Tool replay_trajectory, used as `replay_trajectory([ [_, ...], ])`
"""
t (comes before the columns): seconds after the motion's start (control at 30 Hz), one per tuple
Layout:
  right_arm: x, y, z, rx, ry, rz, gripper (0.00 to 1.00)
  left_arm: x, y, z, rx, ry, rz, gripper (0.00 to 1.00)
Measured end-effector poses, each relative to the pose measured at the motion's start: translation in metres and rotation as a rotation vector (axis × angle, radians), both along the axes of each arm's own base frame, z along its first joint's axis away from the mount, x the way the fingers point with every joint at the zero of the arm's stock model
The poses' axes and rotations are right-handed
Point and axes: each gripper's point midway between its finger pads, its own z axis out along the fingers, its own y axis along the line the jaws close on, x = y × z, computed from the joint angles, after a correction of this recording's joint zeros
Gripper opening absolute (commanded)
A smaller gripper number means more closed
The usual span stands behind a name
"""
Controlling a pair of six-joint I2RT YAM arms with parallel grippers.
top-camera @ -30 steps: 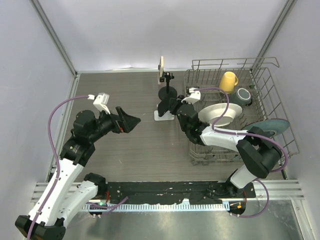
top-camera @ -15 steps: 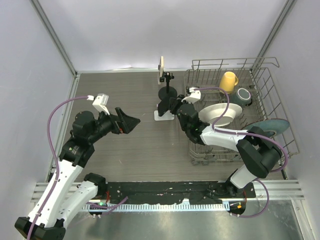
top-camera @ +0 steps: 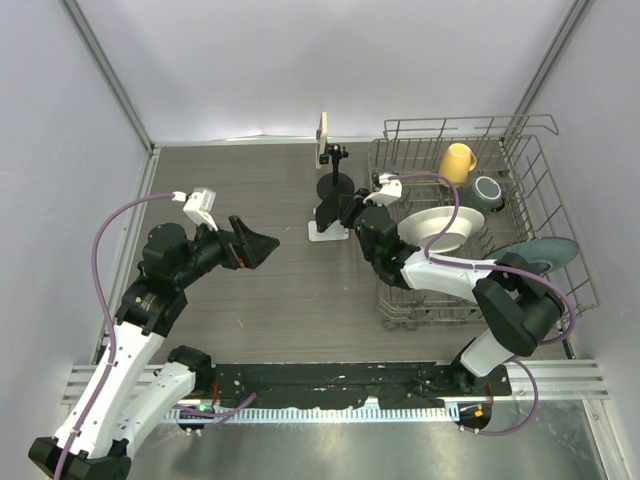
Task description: Place the phone on the phone stand
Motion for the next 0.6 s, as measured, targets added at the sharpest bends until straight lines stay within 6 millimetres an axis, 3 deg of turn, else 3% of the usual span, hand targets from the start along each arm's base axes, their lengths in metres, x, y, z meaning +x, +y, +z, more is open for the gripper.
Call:
replay_trajectory([
  [0.23,0.0015,0.0015,0.0003,0.006,-0.005,0.009,0.33,-0.0012,0.0001,-0.0007,-0.001,0.006,0.000,0.96],
  [0.6,0.0005,0.0050,0.0058,0.023,-0.018,0.026,0.58,-0.0031,-0.0003,0.0012,-0.007,0.002,-0.006,0.96],
])
